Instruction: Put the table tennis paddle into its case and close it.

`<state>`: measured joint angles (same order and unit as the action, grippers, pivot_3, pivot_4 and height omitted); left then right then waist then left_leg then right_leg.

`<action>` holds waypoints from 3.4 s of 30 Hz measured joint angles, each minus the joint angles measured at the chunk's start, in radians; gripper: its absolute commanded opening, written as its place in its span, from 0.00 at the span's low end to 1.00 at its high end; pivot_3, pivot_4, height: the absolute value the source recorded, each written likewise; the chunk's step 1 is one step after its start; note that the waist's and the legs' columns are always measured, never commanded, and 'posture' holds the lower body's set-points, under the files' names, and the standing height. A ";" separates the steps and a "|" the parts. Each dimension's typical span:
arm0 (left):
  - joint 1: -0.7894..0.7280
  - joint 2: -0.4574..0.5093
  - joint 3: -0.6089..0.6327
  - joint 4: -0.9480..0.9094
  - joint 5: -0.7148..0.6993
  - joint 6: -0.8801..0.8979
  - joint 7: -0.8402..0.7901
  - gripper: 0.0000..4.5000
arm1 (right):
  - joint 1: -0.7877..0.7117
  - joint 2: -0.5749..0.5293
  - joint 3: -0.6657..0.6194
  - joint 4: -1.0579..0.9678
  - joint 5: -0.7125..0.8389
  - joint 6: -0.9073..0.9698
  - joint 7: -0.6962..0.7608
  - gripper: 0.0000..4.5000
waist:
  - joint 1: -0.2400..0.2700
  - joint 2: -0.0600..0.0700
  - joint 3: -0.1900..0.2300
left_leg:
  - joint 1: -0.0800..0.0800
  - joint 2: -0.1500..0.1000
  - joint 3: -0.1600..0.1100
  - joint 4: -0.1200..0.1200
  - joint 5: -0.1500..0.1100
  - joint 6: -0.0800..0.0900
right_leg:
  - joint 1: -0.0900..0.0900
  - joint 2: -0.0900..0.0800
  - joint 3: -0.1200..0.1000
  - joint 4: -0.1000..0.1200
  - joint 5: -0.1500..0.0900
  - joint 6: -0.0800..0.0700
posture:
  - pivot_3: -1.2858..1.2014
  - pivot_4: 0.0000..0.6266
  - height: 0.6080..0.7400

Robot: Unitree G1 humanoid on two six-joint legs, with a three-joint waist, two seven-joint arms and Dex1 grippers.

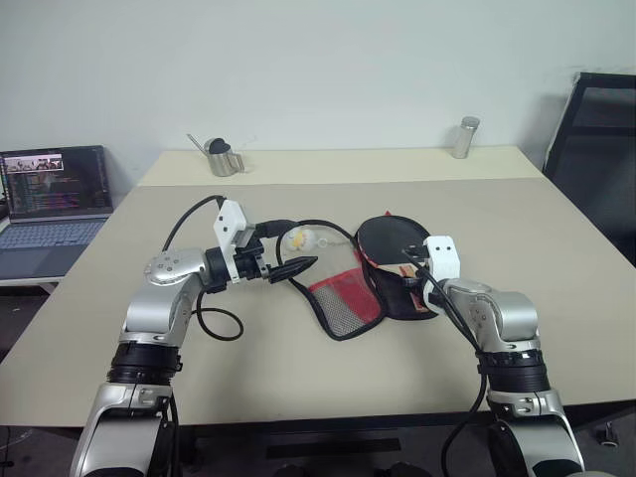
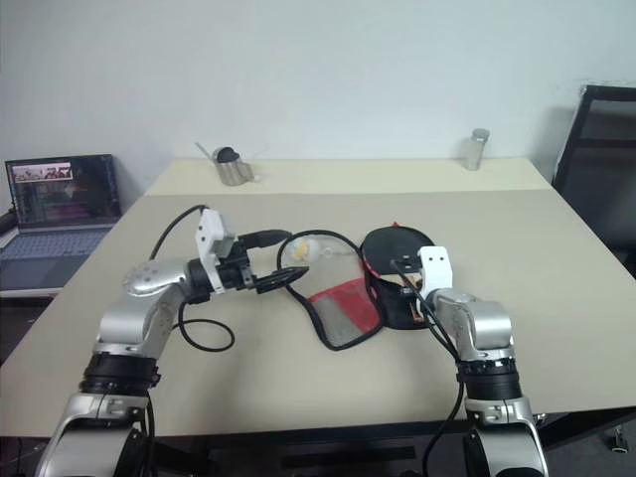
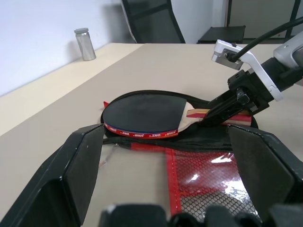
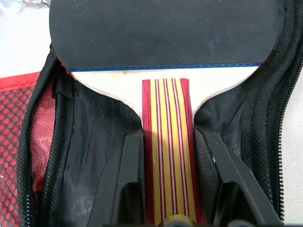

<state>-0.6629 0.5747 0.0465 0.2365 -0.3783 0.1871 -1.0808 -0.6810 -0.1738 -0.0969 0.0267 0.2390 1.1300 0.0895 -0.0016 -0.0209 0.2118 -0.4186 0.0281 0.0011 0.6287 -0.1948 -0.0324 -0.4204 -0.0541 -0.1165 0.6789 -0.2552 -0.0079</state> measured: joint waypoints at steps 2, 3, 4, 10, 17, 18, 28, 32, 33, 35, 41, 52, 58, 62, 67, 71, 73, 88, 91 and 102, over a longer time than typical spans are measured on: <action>0.001 0.000 0.000 0.000 0.000 0.000 0.000 1.00 | 0.000 -0.001 0.001 0.002 -0.004 0.000 -0.001 0.24 | 0.000 0.000 0.000 | 0.000 0.000 0.000 0.000 0.000 0.000 | 0.000 0.000 0.000 0.000 0.000 0.000 | 0.52 0.24 1.00; 0.001 0.000 0.000 0.000 0.000 0.000 0.000 1.00 | 0.000 -0.001 0.002 0.002 -0.005 0.000 0.001 0.24 | 0.000 0.000 0.000 | 0.000 0.000 0.000 0.000 0.000 0.000 | 0.000 0.000 0.000 0.000 0.000 0.000 | 0.52 0.24 1.00; 0.001 0.000 0.000 0.000 0.000 0.000 0.000 1.00 | 0.000 -0.001 0.002 0.002 -0.005 0.001 0.003 0.24 | 0.000 0.000 0.000 | 0.000 0.000 0.000 0.000 0.000 0.000 | 0.000 0.000 0.000 0.000 0.000 0.000 | 0.52 0.24 1.00; 0.001 0.000 0.000 0.000 0.001 0.000 0.000 1.00 | 0.000 0.010 -0.002 0.001 -0.005 0.004 0.002 0.40 | 0.000 0.000 0.000 | 0.000 0.000 0.000 0.000 0.000 0.000 | 0.000 0.000 0.000 0.000 0.000 0.000 | 0.52 0.24 1.00; 0.003 0.000 0.000 0.000 0.001 0.000 0.000 1.00 | 0.006 0.025 0.001 -0.029 0.001 0.015 0.004 0.91 | 0.000 0.000 0.000 | 0.000 0.000 0.000 0.000 0.000 0.000 | 0.000 0.000 0.000 0.000 0.000 0.000 | 0.52 0.24 1.00; 0.003 0.000 0.000 -0.001 0.001 0.000 0.000 1.00 | 0.010 0.024 0.002 -0.039 0.001 0.015 0.006 0.98 | 0.000 0.000 0.000 | 0.000 0.000 0.000 0.000 0.000 0.000 | 0.000 0.000 0.000 0.000 0.000 0.000 | 0.52 0.24 1.00; 0.053 0.026 0.012 -0.017 0.001 0.008 0.022 1.00 | 0.049 -0.095 0.043 -0.333 0.157 0.113 0.216 0.99 | 0.000 0.000 0.000 | 0.000 0.001 -0.001 0.000 0.000 0.000 | 0.000 0.001 -0.001 0.000 0.000 0.000 | 0.52 0.24 1.00; 0.064 0.098 0.022 0.043 0.034 0.000 0.023 1.00 | 0.050 -0.262 0.047 -0.450 0.259 0.100 0.386 0.99 | 0.001 0.000 0.000 | 0.000 0.001 -0.001 0.000 0.000 0.000 | 0.000 0.001 -0.001 -0.001 0.000 0.000 | 0.52 0.24 1.00; 0.063 0.114 0.024 0.073 0.050 -0.002 0.024 1.00 | 0.053 -0.299 0.047 -0.459 0.261 0.079 0.415 0.99 | 0.001 0.000 0.000 | 0.001 0.000 -0.001 0.000 0.000 0.000 | 0.000 0.001 -0.001 -0.001 0.000 0.000 | 0.52 0.24 1.00; 0.061 0.133 0.019 0.142 0.089 -0.017 0.024 1.00 | 0.065 -0.359 0.052 -0.464 0.266 0.025 0.473 0.99 | 0.002 -0.001 0.000 | 0.001 0.000 -0.001 0.000 0.000 0.000 | 0.000 0.001 -0.001 -0.001 0.000 0.000 | 0.52 0.24 1.00; -0.016 0.113 -0.032 0.396 0.182 -0.084 0.018 1.00 | 0.085 -0.408 0.072 -0.464 0.295 -0.090 0.587 0.99 | 0.003 -0.003 0.001 | 0.000 0.000 -0.001 0.000 0.000 0.000 | 0.000 0.001 -0.003 -0.001 0.000 0.000 | 0.52 0.24 1.00; -0.221 -0.036 -0.117 0.768 0.315 -0.258 0.021 1.00 | 0.088 -0.380 0.064 -0.463 0.345 -0.125 0.581 0.99 | 0.003 -0.005 0.001 | -0.001 -0.001 0.001 0.001 0.000 0.000 | 0.000 0.000 -0.004 -0.001 0.001 0.001 | 0.52 0.24 1.00; -0.281 -0.072 -0.134 0.855 0.359 -0.314 -0.016 1.00 | 0.126 -0.449 0.033 -0.492 0.395 -0.125 0.606 0.99 | 0.003 -0.005 0.001 | 0.000 -0.001 0.000 0.001 0.000 0.000 | 0.000 0.000 -0.004 -0.001 0.001 0.001 | 0.52 0.24 1.00; -0.332 -0.112 -0.144 0.855 0.361 -0.331 -0.079 1.00 | 0.189 -0.566 -0.043 -0.500 0.438 -0.112 0.654 0.99 | 0.012 -0.006 0.002 | -0.002 -0.001 0.000 0.001 0.000 0.000 | 0.000 -0.001 -0.004 -0.002 0.001 0.001 | 0.52 0.24 1.00; -0.421 -0.183 -0.143 0.819 0.346 -0.332 -0.137 1.00 | 0.286 -0.690 -0.131 -0.513 0.491 -0.085 0.710 0.99 | 0.023 -0.008 0.003 | -0.003 -0.002 0.001 0.002 0.000 0.000 | 0.000 -0.001 -0.004 -0.004 0.001 0.002 | 0.52 0.24 1.00; -0.494 -0.282 -0.147 0.824 0.346 -0.350 -0.136 1.00 | 0.338 -0.728 -0.165 -0.536 0.527 -0.071 0.717 0.99 | 0.022 -0.008 0.003 | -0.002 -0.004 0.001 0.002 0.000 0.000 | 0.000 0.000 -0.004 -0.004 0.002 0.003 | 0.52 0.24 1.00; -0.520 -0.321 -0.151 0.844 0.354 -0.367 -0.116 1.00 | 0.344 -0.729 -0.168 -0.539 0.530 -0.071 0.713 0.99 | 0.019 -0.008 0.003 | -0.002 -0.004 0.001 0.002 0.000 0.000 | 0.000 0.001 -0.005 -0.004 0.002 0.003 | 0.52 0.24 1.00; -0.570 -0.440 -0.132 1.034 0.415 -0.420 0.064 1.00 | 0.314 -0.673 -0.176 -0.505 0.540 -0.045 0.581 0.99 | 0.014 -0.011 0.005 | -0.002 -0.004 0.001 0.002 0.000 0.000 | 0.000 0.001 -0.005 -0.004 0.002 0.004 | 0.52 0.24 1.00; -0.557 -0.388 -0.086 0.991 0.370 -0.440 -0.015 1.00 | 0.271 -0.613 -0.152 -0.397 0.519 -0.050 0.538 0.99 | 0.007 -0.011 0.005 | -0.001 -0.003 0.001 0.002 0.000 0.000 | 0.000 0.001 -0.005 -0.003 0.002 0.003 | 0.52 0.24 1.00; -0.301 -0.177 -0.040 0.584 0.299 -0.453 -0.086 1.00 | 0.118 -0.450 0.005 -0.034 0.378 -0.171 0.524 0.99 | 0.000 -0.011 0.004 | 0.001 0.000 0.002 0.003 0.000 0.000 | 0.000 0.001 -0.002 0.000 0.003 0.001 | 0.52 0.24 1.00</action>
<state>-0.9636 0.3979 0.0061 0.8200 -0.0790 -0.2658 -1.1664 -0.5629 -0.6242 -0.0916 -0.0074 0.6172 0.9594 0.6136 -0.0014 -0.0316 0.2162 -0.4181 0.0281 0.0035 0.6318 -0.1951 -0.0326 -0.4200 -0.0530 -0.1188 0.6791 -0.2518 -0.0064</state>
